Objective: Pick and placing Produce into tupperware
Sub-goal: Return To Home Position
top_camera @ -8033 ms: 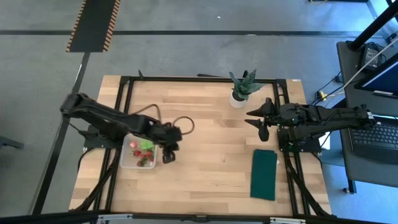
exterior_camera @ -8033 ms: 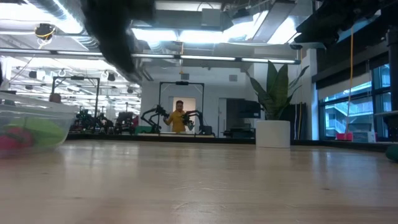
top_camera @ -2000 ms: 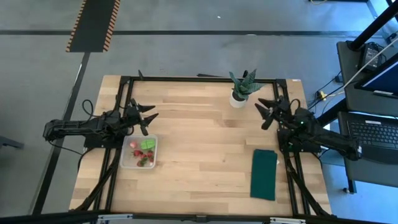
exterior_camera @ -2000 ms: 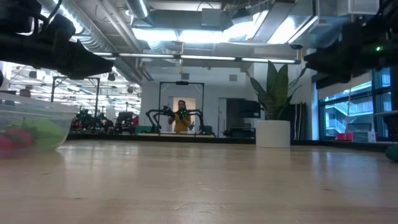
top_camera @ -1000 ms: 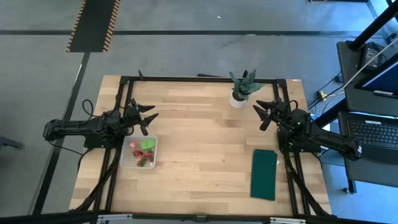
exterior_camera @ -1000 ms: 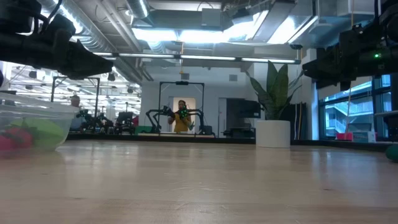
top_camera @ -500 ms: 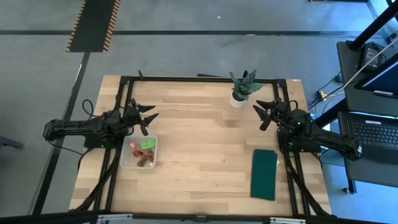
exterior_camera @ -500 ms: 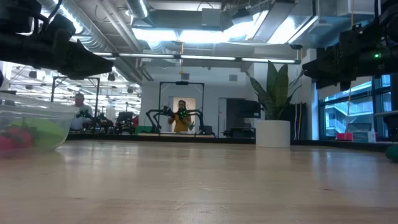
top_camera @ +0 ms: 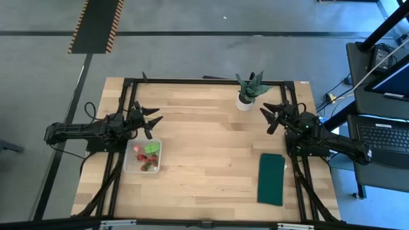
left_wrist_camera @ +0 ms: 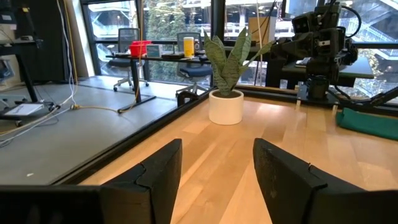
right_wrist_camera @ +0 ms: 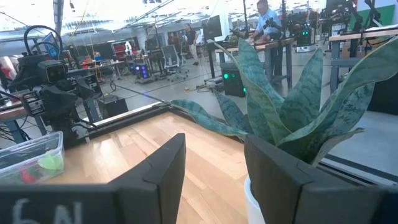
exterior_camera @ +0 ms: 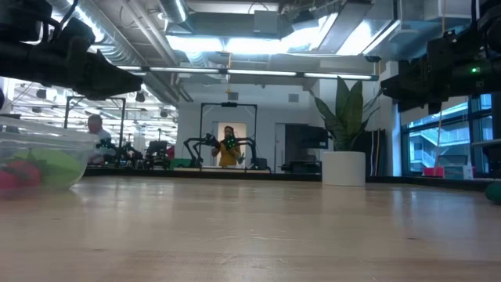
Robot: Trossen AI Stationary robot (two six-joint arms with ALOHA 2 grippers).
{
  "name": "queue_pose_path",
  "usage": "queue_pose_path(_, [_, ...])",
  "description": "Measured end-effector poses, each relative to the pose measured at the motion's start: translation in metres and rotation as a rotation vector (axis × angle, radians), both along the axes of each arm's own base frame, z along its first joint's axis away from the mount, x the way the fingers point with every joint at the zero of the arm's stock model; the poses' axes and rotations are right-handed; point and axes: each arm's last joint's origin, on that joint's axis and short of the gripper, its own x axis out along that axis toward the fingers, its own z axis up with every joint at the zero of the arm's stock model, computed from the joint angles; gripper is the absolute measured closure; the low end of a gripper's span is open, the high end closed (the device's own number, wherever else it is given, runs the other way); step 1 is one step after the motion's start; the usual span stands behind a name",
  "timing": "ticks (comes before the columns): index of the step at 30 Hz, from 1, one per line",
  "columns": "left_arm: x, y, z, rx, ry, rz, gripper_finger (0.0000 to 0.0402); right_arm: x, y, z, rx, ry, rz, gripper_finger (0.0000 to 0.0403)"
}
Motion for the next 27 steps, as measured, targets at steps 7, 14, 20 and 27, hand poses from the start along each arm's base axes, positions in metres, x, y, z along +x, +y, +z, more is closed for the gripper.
queue_pose_path(7, [0.0000,0.0000,0.0000,0.000,0.000,0.000,0.0214,0.0000,0.0000,0.0000,0.000,0.000,0.000,0.0235])
queue_pose_path(14, [0.0000,0.0000,0.0000,0.000,0.000,0.000,0.0210,0.0000,0.0000,0.0000,0.000,0.000,0.000,0.0235])
queue_pose_path(20, [0.0000,0.0000,0.0000,0.000,0.000,0.000,0.0215,0.0000,0.0000,0.0000,0.000,0.000,0.000,0.0235])
queue_pose_path(27, [0.0000,0.0000,0.0000,0.000,0.000,0.000,0.0209,0.0000,0.0000,0.0000,0.000,0.000,0.000,0.0235])
